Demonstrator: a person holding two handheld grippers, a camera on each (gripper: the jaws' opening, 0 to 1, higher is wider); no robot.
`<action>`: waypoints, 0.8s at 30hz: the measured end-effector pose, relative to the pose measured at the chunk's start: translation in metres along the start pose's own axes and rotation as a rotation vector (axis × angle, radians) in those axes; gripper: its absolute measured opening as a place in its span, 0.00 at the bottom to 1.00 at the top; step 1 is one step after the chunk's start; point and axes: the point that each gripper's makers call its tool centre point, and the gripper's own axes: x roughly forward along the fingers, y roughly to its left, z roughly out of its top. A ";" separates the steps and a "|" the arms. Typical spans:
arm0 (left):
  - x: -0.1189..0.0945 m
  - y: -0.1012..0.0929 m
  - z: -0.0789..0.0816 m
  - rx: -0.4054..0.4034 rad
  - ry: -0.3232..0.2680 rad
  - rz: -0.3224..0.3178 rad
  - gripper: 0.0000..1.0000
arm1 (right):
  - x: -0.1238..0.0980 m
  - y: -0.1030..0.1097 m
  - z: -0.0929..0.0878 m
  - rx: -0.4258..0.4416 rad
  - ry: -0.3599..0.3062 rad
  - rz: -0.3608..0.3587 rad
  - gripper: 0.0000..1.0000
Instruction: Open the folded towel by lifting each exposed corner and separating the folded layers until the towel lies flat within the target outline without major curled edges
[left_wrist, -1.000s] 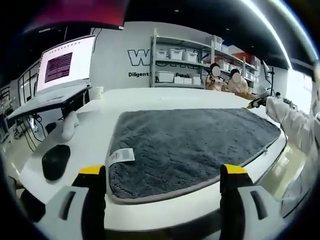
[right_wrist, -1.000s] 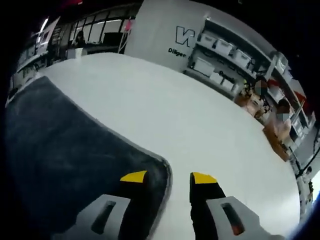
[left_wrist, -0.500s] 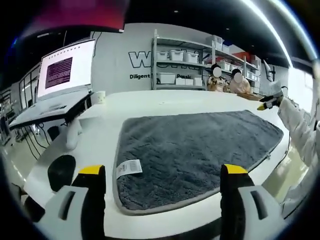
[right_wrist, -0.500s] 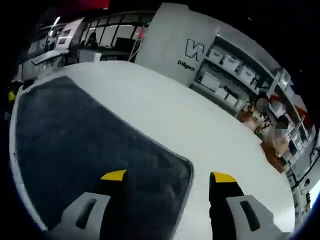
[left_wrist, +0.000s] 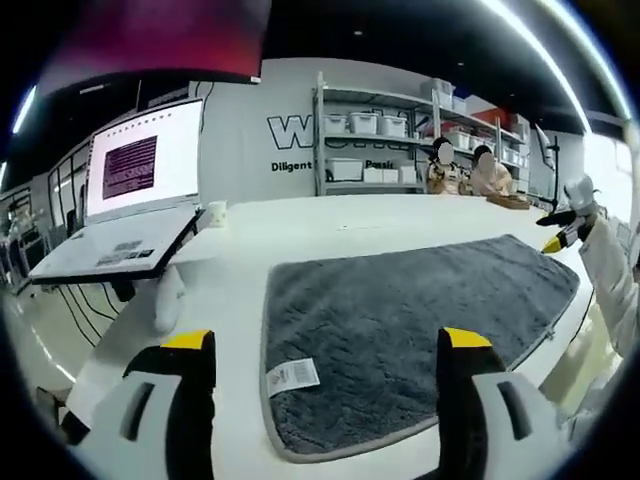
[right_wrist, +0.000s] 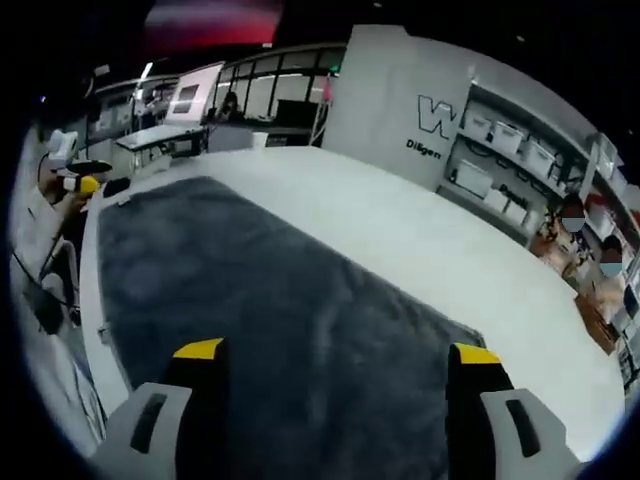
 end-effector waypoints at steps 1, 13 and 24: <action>0.004 0.004 0.004 0.014 0.005 0.018 0.89 | 0.002 0.016 0.001 -0.001 -0.008 0.025 0.92; 0.042 0.026 0.029 0.057 -0.023 0.043 0.80 | 0.016 0.082 -0.010 -0.025 -0.008 0.133 0.99; 0.093 0.032 0.064 0.030 -0.091 0.035 0.63 | 0.031 0.108 -0.028 0.000 0.007 0.175 0.99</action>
